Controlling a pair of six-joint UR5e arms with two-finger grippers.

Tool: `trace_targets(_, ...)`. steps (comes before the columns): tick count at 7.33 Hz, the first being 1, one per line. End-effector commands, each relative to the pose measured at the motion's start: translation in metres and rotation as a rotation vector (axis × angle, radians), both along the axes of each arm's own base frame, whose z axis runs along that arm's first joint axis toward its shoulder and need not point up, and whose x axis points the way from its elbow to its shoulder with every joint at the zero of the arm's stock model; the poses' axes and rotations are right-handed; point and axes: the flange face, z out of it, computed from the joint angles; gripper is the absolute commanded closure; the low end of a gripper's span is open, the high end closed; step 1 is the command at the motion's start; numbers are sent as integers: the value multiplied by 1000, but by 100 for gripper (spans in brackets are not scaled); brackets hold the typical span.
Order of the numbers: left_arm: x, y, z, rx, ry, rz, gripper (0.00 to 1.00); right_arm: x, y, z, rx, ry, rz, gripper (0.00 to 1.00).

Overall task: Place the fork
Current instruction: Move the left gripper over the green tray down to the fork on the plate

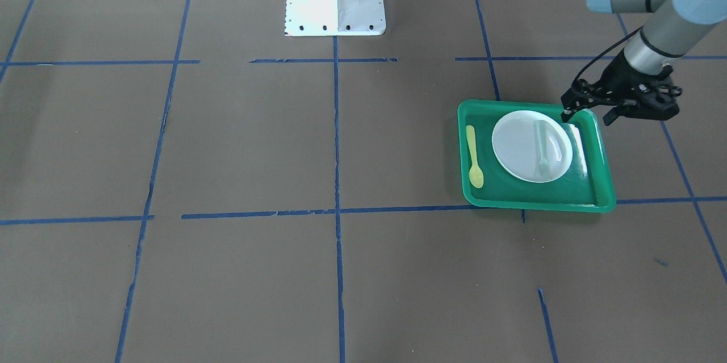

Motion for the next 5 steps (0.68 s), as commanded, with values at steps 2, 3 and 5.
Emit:
trace_targets(2,83,12,24,-39,-13,18,0,0,0,0,-1,0,0,0)
trace_targets(3,93,8,28,-43,-23,21,2,0,0,0,1,0,0,0)
trace_targets(5,93,8,30,-30,-22,30,4,0,0,0,0,0,1,0)
